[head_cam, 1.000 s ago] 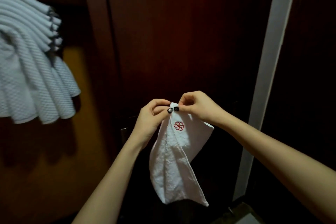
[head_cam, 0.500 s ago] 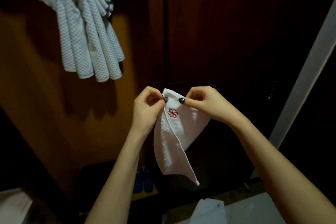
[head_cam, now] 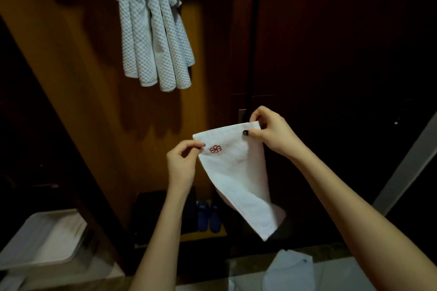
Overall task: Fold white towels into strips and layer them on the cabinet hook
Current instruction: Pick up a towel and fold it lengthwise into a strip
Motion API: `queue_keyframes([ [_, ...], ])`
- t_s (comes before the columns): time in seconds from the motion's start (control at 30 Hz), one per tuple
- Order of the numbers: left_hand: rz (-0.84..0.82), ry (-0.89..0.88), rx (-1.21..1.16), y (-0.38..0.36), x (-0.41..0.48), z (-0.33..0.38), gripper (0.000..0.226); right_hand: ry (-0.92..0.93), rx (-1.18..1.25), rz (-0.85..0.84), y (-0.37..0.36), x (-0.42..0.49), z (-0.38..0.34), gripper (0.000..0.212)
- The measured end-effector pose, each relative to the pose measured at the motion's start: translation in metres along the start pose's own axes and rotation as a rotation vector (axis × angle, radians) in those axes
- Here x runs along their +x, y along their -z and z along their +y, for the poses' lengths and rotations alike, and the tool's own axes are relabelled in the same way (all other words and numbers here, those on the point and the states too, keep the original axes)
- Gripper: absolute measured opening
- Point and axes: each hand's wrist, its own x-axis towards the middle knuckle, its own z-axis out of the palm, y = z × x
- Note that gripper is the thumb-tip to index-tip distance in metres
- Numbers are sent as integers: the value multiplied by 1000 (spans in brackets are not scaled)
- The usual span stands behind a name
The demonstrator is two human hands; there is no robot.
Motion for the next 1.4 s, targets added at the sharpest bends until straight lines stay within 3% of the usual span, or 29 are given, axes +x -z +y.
queue_keyframes([
  [0.13, 42, -46, -29, 7, -1, -9, 31, -56, 444, -135, 2, -8, 9, 13],
  [0.2, 41, -11, -32, 2, -2, -13, 33, -65, 364, -102, -2, -8, 13, 5],
  [0.37, -30, 8, -117, -9, -2, -26, 34, -112, 439, 64, -9, -9, 24, 12],
  [0.47, -82, -34, -114, -18, 3, -24, 34, -88, 341, 191, -13, -10, 33, 15],
  [0.57, -272, 0, -111, -21, 20, -13, 40, -32, 289, 152, -9, -7, 34, 11],
  [0.63, -414, -43, 27, -19, 39, -3, 47, 5, 276, 97, -2, -3, 33, 14],
  [0.77, -757, -216, 446, -39, 74, 29, 13, 38, 277, 4, -2, 8, 27, 14],
  [0.83, -883, -185, 438, -52, 83, 40, 1, 33, 300, 14, -1, 11, 27, 11],
  [0.9, -949, -183, 396, -62, 88, 45, 6, 10, 377, 67, 4, 11, 35, 9],
  [1.03, -1018, -257, 319, -78, 89, 50, 7, -185, 504, 245, 7, 5, 78, 20],
  [1.1, -1036, -285, 281, -84, 90, 52, 9, -336, 342, 309, 0, -5, 112, 20],
  [1.2, -1022, -267, 191, -88, 94, 53, 8, -512, 120, 220, -24, -29, 153, 19],
  [1.4, -916, -164, 114, -66, 105, 38, 9, -707, 270, 178, -62, -44, 170, 31],
])
